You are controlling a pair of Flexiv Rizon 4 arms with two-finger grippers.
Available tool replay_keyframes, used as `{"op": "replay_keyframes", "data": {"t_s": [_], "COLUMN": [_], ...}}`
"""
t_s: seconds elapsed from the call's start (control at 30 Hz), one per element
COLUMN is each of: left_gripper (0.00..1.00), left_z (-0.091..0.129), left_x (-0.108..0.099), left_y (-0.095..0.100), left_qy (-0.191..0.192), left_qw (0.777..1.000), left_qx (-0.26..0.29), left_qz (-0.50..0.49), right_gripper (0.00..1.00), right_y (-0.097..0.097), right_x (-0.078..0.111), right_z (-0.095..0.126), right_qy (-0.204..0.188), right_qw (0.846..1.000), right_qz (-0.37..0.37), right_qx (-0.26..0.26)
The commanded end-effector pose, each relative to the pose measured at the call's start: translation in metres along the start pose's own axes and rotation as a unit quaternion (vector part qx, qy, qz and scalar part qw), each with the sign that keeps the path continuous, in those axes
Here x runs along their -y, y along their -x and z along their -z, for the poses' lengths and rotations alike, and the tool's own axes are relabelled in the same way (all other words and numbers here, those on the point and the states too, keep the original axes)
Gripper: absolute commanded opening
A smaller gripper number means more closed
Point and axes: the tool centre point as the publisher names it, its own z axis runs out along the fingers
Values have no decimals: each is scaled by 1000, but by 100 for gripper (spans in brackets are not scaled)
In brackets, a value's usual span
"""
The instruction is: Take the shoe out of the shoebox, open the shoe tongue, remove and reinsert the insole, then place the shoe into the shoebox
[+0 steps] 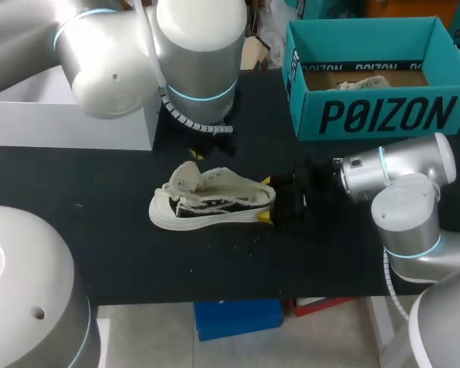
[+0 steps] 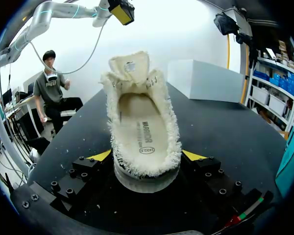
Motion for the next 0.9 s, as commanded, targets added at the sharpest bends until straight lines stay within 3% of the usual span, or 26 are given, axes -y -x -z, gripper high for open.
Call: {"op": "replay_keyframes", "data": {"t_s": [0.03, 0.47, 0.5, 0.53, 0.6, 0.7, 0.77, 0.9], "left_gripper": [0, 0, 0, 0, 0, 0, 0, 0], "left_z": [-9, -9, -9, -10, -9, -9, -9, -11], "left_x": [-4, -4, -5, -5, -5, -6, -6, -3], "left_y": [6, 6, 5, 4, 5, 4, 0, -3], "left_qy": [-130, -130, -108, -104, -80, -68, -59, -28], "left_qw": [882, 882, 878, 864, 858, 830, 802, 785], "left_qx": [-292, -292, -289, -316, -318, -353, -389, -398], "left_qz": [-347, -347, -366, -377, -396, -426, -450, -473], "right_gripper": [0, 0, 0, 0, 0, 0, 0, 0], "right_y": [1, 1, 1, 1, 1, 1, 1, 1], "right_x": [2, 2, 2, 2, 2, 2, 2, 2], "right_z": [0, 0, 0, 0, 0, 0, 0, 0], "right_qy": [-1, -1, -1, -1, -1, -1, -1, -1], "right_qw": [1000, 1000, 1000, 1000, 1000, 1000, 1000, 1000], "right_qz": [0, 0, 0, 0, 0, 0, 0, 0], "right_qx": [0, 0, 0, 0, 0, 0, 0, 0]}}
